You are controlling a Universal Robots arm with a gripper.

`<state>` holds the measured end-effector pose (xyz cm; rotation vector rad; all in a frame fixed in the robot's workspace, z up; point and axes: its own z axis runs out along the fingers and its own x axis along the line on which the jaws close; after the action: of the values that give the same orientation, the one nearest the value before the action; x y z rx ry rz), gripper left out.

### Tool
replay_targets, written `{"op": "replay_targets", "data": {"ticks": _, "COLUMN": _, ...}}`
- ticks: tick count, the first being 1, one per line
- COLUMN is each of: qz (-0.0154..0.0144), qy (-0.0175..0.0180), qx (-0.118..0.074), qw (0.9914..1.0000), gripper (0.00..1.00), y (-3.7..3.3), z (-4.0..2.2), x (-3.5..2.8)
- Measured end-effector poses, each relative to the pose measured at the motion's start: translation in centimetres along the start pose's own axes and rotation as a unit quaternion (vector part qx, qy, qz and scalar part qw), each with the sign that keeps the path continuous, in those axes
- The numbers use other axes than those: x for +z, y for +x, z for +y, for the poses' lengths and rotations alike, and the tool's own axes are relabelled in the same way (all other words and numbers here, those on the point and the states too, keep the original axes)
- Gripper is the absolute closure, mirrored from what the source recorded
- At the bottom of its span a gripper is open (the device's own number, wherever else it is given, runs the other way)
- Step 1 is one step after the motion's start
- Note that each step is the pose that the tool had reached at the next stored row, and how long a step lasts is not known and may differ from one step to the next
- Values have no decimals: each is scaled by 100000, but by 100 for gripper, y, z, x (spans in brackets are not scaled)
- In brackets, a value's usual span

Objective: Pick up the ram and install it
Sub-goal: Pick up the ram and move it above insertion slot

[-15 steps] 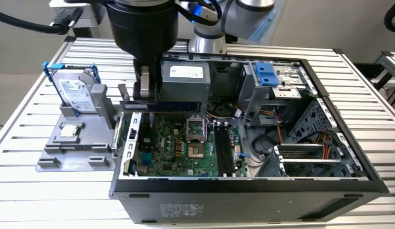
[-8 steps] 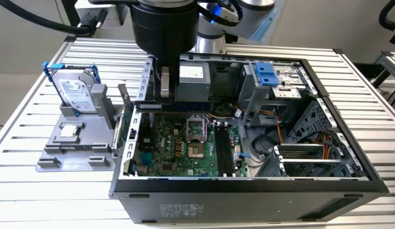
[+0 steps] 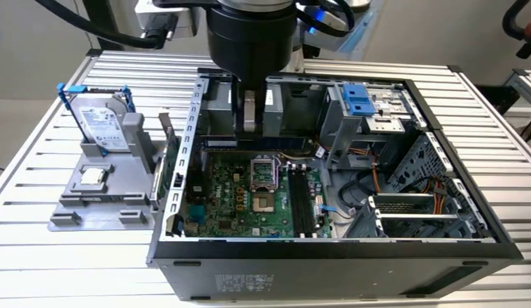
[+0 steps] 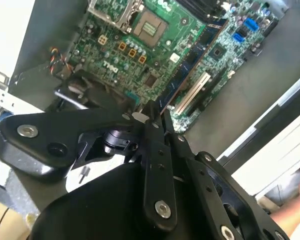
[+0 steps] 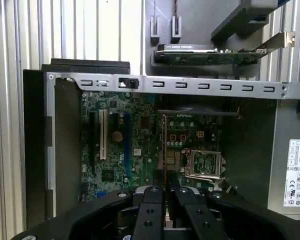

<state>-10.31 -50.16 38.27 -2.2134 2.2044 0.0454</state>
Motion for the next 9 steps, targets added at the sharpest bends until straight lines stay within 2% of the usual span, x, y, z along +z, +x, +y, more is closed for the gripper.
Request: {"op": "replay_targets", "data": {"ticks": 9, "qz": 1, "qy": -1, "qx": -2, "qw": 100000, "gripper": 100, "y": 1, "z": -357, "x": -3}}
